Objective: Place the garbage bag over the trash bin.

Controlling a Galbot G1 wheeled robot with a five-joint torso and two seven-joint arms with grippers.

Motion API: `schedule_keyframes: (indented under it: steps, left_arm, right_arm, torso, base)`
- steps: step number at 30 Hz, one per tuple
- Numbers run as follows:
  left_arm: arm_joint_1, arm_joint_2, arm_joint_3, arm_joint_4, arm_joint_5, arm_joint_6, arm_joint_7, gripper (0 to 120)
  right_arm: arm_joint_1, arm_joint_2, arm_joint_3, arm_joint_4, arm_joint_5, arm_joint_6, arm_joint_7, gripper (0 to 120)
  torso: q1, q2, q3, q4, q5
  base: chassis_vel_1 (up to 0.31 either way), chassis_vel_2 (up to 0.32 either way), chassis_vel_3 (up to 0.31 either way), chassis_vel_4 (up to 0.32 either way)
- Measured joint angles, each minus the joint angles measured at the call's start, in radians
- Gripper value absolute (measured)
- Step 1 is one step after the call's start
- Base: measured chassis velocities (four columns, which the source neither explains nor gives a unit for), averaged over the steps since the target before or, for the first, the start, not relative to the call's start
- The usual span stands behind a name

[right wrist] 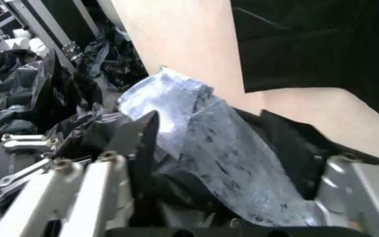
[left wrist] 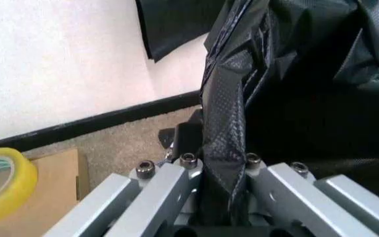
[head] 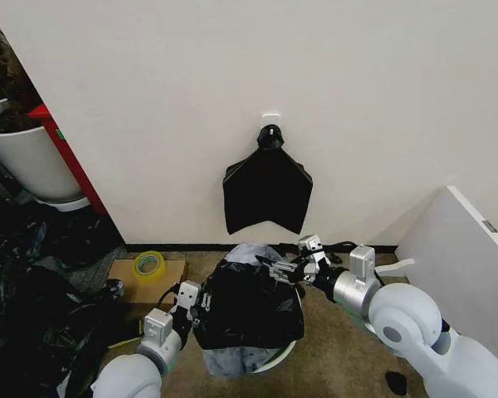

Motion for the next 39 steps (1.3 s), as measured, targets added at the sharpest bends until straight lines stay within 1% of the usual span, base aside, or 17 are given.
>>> schedule_keyframes:
  steps: [2,3,5,6,7,10,11,12,14,19,22,25,29,32,39]
  left_arm:
    - [-0.001,-0.002,0.003,0.000,0.002,0.000,-0.001,1]
    - [-0.001,-0.002,0.003,0.000,0.002,0.000,-0.001,1]
    - [-0.001,-0.009,0.005,0.000,0.010,0.000,-0.002,1]
    - [-0.002,-0.010,0.006,0.000,0.014,0.000,-0.002,1]
    - [-0.002,-0.010,0.006,0.000,0.014,0.000,-0.002,1]
    - [-0.001,-0.011,0.009,0.000,0.019,-0.001,-0.003,1]
    - [-0.001,-0.011,0.009,0.000,0.019,-0.001,-0.003,1]
    - [0.000,-0.011,0.009,-0.001,0.020,-0.001,-0.003,1]
    - [0.002,-0.011,0.009,-0.002,0.020,-0.001,-0.003,1]
    - [0.008,-0.011,0.007,-0.007,0.021,-0.002,-0.002,1]
    - [0.015,-0.010,0.006,-0.011,0.028,-0.006,0.003,1]
    - [0.034,-0.009,0.006,-0.020,0.066,-0.016,0.013,1]
    - [0.045,-0.009,0.006,-0.027,0.095,-0.023,0.020,1]
    - [0.058,-0.001,0.006,-0.032,0.145,-0.041,0.036,1]
    - [0.065,0.003,0.000,-0.053,0.155,-0.049,0.045,1]
  right_arm:
    - [0.004,0.002,0.000,-0.008,0.002,-0.003,0.007,47]
    - [0.004,0.002,0.000,-0.008,0.002,-0.003,0.007,47]
    - [0.006,0.007,0.008,-0.018,0.018,-0.010,0.011,34]
    - [0.006,0.007,0.009,-0.018,0.022,-0.010,0.012,30]
    - [0.006,0.007,0.009,-0.018,0.022,-0.010,0.012,30]
    - [0.007,0.005,0.009,-0.016,0.027,-0.007,0.002,16]
    - [0.007,0.005,0.009,-0.016,0.027,-0.007,0.002,16]
    - [0.007,0.005,0.009,-0.015,0.025,-0.005,-0.002,13]
    - [0.007,0.005,0.006,-0.013,0.013,-0.001,-0.011,1]
    - [0.011,0.005,-0.004,-0.015,-0.001,0.011,-0.014,0]
    - [0.032,0.015,-0.018,-0.034,0.002,0.019,0.016,0]
    - [0.071,0.026,-0.048,-0.087,0.011,0.023,0.052,0]
    - [0.094,0.028,-0.062,-0.120,0.023,0.023,0.060,0]
    - [0.131,0.028,-0.089,-0.171,0.041,0.010,0.064,0]
    - [0.137,0.003,-0.103,-0.222,0.052,-0.016,0.041,0]
  torso:
    - [0.000,0.000,0.000,0.0000,0.0000]
    - [0.000,0.000,0.000,0.0000,0.0000]
    - [0.000,0.000,0.000,0.0000,0.0000]
    - [0.000,0.000,0.000,0.0000,-0.0001]
    - [0.000,0.000,0.000,0.0000,-0.0001]
    - [0.000,0.000,0.000,0.0000,-0.0001]
    - [0.000,0.000,0.000,0.0000,-0.0001]
    - [0.000,0.000,0.000,0.0000,-0.0001]
    - [0.000,0.000,0.000,0.0000,-0.0001]
    - [0.000,0.000,0.000,-0.0001,-0.0001]
    - [0.000,0.000,0.000,-0.0001,-0.0001]
    - [0.000,0.000,0.000,0.0001,-0.0001]
    - [0.000,0.000,0.000,0.0001,-0.0001]
    - [0.000,0.000,0.000,0.0001,0.0000]
    - [0.000,0.000,0.000,0.0000,0.0000]
  base:
    - [0.000,0.000,0.000,0.000]
    - [0.000,0.000,0.000,0.000]
    - [0.000,0.000,0.000,0.000]
    - [0.000,0.000,0.000,0.000]
    - [0.000,0.000,0.000,0.000]
    - [0.000,0.000,0.000,0.000]
    - [0.000,0.000,0.000,0.000]
    - [0.000,0.000,0.000,0.000]
    - [0.000,0.000,0.000,0.000]
    - [0.000,0.000,0.000,0.000]
    - [0.000,0.000,0.000,0.000]
    - [0.000,0.000,0.000,0.000]
    - [0.000,0.000,0.000,0.000]
    - [0.000,0.000,0.000,0.000]
    - [0.000,0.000,0.000,0.000]
